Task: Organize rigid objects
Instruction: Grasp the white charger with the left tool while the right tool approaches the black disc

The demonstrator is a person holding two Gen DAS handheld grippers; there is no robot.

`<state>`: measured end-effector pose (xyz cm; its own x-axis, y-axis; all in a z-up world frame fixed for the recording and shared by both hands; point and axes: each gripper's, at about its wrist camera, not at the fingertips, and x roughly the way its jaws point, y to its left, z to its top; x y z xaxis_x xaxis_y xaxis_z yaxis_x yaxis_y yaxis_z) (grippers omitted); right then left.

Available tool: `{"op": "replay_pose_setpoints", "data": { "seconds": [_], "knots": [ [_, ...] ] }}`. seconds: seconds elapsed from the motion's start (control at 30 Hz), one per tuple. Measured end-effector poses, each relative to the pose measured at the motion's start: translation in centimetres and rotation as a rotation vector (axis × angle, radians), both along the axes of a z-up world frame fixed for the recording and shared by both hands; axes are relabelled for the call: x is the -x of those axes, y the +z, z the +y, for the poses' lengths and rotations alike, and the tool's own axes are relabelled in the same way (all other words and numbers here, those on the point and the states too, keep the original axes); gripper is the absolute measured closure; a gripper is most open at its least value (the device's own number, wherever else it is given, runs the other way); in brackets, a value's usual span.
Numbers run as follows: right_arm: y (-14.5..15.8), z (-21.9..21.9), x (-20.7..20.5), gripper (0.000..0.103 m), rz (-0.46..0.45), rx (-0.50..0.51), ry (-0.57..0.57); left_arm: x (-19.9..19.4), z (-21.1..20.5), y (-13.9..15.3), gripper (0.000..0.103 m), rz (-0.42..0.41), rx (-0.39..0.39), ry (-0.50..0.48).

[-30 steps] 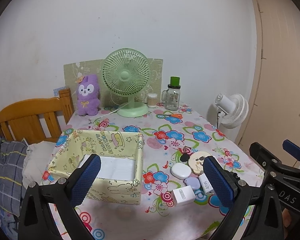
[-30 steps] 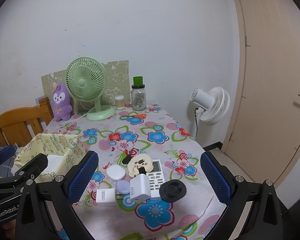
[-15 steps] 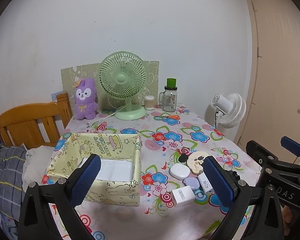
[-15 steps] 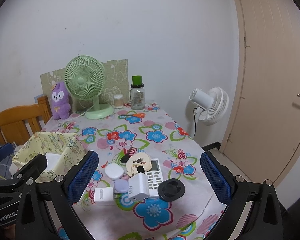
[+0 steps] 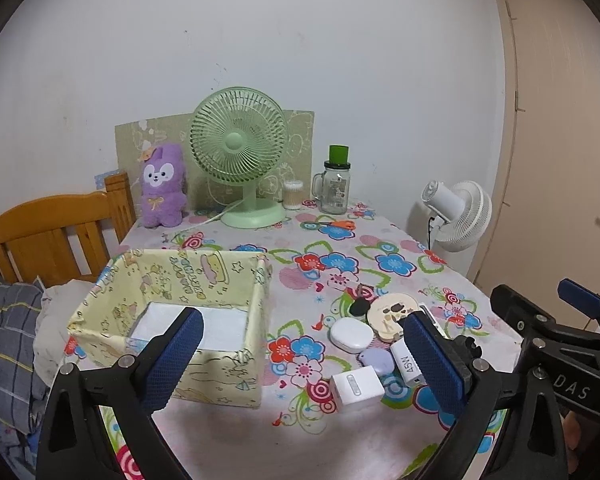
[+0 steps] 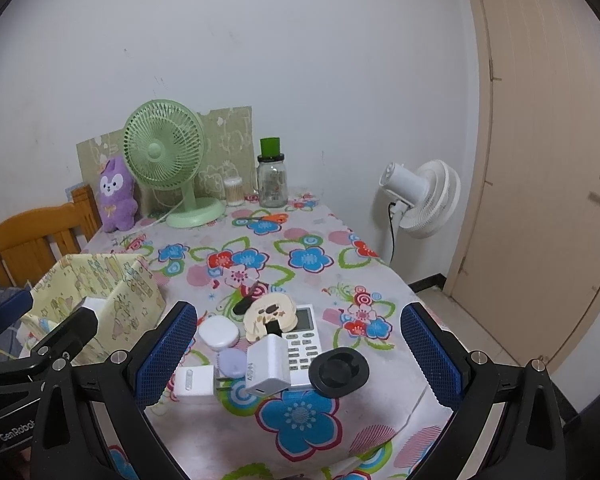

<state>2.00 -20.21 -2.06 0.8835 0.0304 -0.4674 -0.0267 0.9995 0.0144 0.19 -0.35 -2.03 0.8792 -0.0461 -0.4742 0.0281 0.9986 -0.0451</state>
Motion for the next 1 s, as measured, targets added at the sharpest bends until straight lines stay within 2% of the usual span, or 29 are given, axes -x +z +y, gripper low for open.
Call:
{"op": "replay_pose_setpoints", "data": {
  "seconds": [0.33, 1.0],
  "knots": [
    [-3.0, -1.0, -1.3, 0.0, 0.028, 0.033, 0.004, -1.6, -1.2, -3.3, 0.002, 0.109, -0.005, -0.01],
    [-8.1, -4.1, -4.8, 0.001, 0.151, 0.055, -0.035, -4.5, -4.9, -8.4, 0.008, 0.237, -0.015, -0.076]
  ]
}}
